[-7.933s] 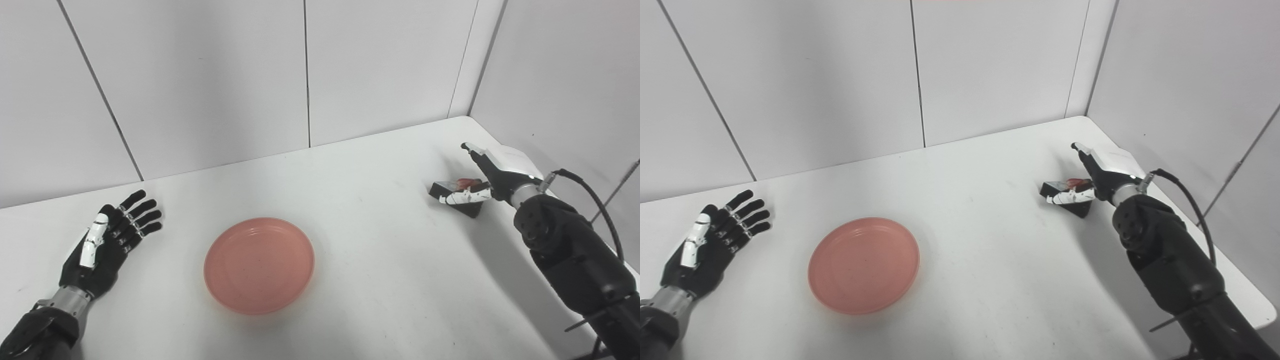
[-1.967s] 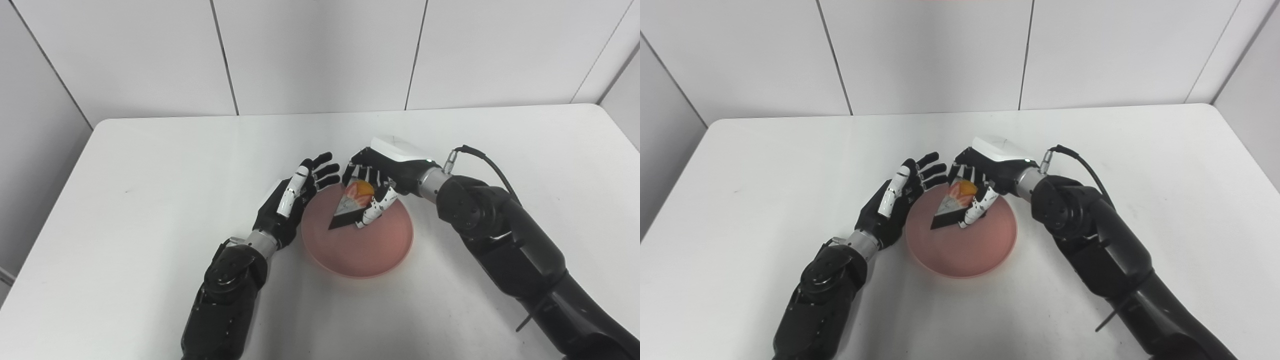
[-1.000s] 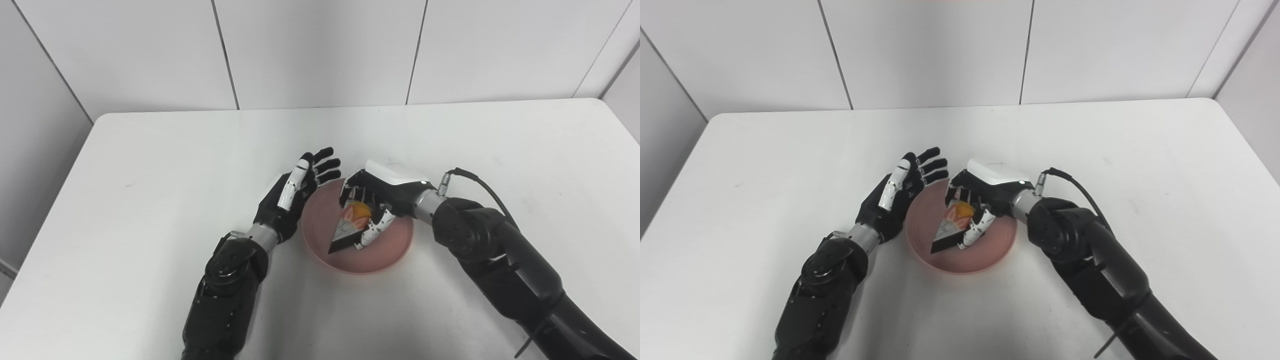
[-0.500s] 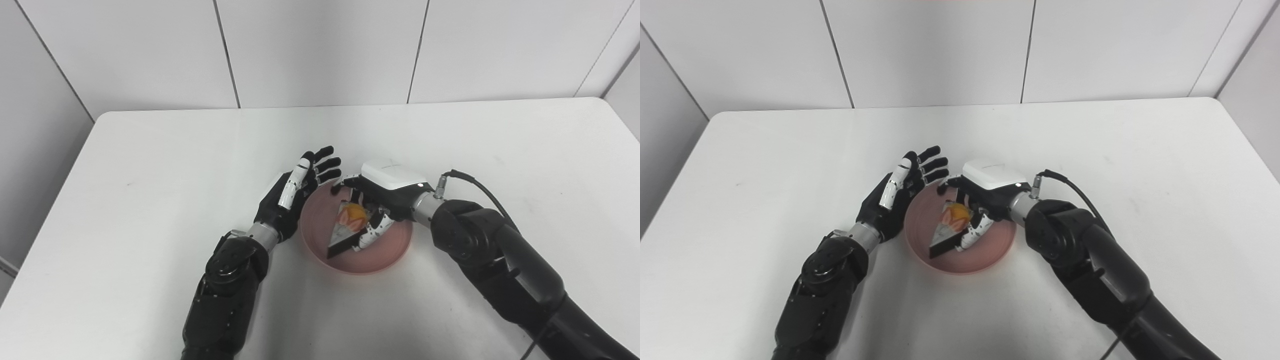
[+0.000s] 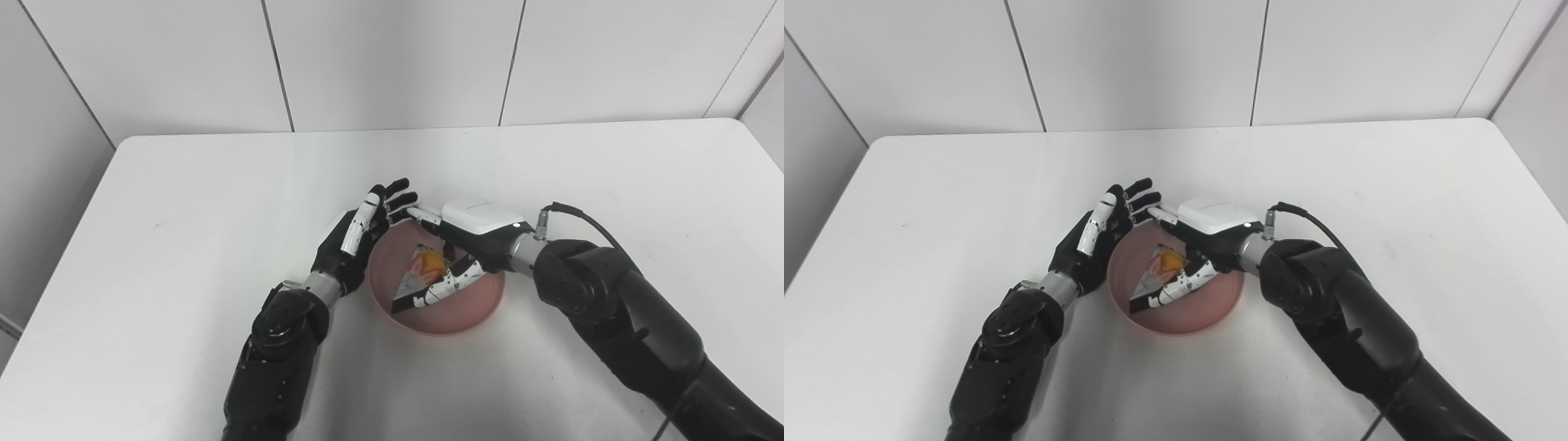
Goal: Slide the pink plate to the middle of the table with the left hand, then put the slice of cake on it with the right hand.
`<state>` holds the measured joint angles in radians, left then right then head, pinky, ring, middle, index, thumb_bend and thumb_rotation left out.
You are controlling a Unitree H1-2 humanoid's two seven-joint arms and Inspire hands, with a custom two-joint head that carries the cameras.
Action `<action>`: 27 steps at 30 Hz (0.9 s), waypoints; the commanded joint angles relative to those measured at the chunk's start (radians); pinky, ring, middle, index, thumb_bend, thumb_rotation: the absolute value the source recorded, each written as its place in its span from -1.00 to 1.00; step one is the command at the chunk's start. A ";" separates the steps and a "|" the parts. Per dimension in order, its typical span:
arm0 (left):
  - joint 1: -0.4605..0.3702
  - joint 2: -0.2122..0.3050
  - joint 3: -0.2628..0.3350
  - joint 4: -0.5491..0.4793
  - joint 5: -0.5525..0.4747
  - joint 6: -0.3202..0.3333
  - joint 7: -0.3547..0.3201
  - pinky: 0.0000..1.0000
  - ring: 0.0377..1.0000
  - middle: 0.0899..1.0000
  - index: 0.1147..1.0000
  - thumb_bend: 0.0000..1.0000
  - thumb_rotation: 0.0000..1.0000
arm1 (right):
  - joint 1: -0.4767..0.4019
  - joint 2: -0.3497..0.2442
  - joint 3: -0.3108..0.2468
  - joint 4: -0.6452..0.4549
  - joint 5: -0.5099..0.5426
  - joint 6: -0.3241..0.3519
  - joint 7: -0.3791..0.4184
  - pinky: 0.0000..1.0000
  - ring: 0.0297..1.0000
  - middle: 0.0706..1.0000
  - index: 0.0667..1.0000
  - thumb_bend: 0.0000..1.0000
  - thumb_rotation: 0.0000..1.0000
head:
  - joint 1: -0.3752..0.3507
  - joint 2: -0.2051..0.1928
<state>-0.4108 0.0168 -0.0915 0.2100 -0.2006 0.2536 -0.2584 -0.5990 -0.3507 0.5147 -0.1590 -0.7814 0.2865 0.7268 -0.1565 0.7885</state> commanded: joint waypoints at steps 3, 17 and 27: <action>0.025 -0.003 0.006 0.039 0.005 0.041 0.010 0.63 0.70 0.69 0.65 -0.22 1.00 | -0.042 -0.013 -0.025 -0.096 -0.016 0.018 0.036 0.85 0.99 1.00 1.00 0.96 0.33 | -0.003 -0.004; 0.051 0.007 0.010 0.033 0.058 -0.127 0.032 0.99 0.99 0.99 0.99 -0.15 1.00 | 0.054 0.029 -0.258 -0.253 0.138 -0.013 -0.104 0.82 0.96 0.99 1.00 0.55 0.59 | 0.003 -0.022; 0.112 0.025 -0.010 -0.049 0.254 -0.328 0.130 1.00 1.00 1.00 1.00 -0.06 1.00 | 0.273 0.176 -0.441 -0.184 0.342 -0.213 -0.494 1.00 1.00 1.00 1.00 0.30 1.00 | 0.004 -0.030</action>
<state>-0.3089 0.0240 -0.1001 0.1906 0.0217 -0.0419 -0.1586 -0.3172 -0.1827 0.0888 -0.3184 -0.4600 0.1294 0.2858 -0.1534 0.7578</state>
